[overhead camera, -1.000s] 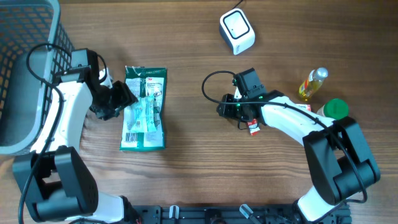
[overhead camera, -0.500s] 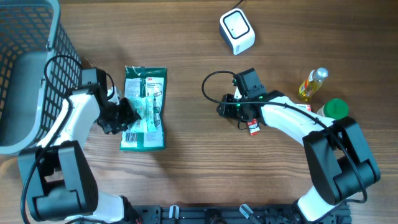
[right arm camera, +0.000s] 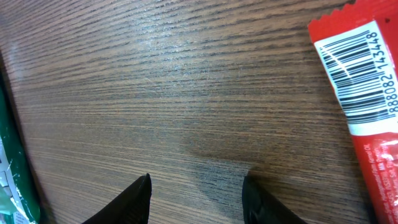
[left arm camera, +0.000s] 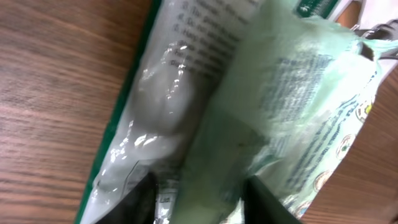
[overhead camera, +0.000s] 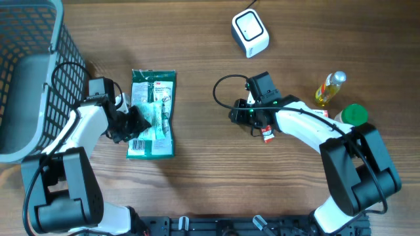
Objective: Scan the item barcode
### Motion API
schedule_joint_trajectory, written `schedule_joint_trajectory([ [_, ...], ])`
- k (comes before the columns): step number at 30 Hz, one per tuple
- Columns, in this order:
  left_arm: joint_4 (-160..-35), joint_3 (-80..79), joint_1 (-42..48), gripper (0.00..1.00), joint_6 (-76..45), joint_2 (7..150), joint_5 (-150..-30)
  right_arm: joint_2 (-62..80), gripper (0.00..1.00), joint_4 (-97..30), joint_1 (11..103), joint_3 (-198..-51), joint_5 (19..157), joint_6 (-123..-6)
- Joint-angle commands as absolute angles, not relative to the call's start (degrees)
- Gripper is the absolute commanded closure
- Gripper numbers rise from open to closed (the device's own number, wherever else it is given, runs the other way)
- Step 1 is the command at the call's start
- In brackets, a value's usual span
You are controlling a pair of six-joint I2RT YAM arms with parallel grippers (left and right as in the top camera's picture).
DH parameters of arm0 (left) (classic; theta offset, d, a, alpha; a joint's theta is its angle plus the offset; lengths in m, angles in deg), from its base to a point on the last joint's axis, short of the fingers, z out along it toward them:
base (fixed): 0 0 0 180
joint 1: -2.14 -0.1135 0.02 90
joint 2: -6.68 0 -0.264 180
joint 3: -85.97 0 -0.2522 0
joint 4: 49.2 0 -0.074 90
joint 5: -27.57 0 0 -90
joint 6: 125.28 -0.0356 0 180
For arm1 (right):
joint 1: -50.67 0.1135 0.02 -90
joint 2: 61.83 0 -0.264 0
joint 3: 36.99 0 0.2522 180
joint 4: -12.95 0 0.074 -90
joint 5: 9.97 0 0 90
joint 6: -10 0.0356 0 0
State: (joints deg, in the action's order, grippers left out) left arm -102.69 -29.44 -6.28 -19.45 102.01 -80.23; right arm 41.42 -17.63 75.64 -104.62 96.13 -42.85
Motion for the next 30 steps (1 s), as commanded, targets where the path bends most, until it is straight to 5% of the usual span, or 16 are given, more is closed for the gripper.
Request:
schedule_joint_trajectory([
  [1, -102.5, -31.4, -6.7, 0.85, -19.4, 102.6, -78.9, 43.1, 0.52, -18.4, 76.0, -103.7, 95.1, -44.0],
  [2, -102.3, -31.4, -6.7, 0.96, -19.4, 102.6, -78.9, 43.1, 0.52, -18.4, 76.0, -103.7, 95.1, -44.0],
  [11, -109.7, -23.3, -8.9, 0.96, -19.4, 101.2, -81.7, 43.1, 0.53, -18.2, 76.0, -103.7, 95.2, -44.0],
  [23, -115.5, -18.1, -8.9, 0.96, -24.2, 93.0, -104.3, 28.3, 0.46, -25.3, 70.5, -104.1, 114.1, -53.4],
  [30, -121.5, -18.1, -4.5, 0.96, -30.6, 92.8, -105.7, 22.2, 0.19, -24.3, 69.7, -104.1, 127.4, -51.5],
])
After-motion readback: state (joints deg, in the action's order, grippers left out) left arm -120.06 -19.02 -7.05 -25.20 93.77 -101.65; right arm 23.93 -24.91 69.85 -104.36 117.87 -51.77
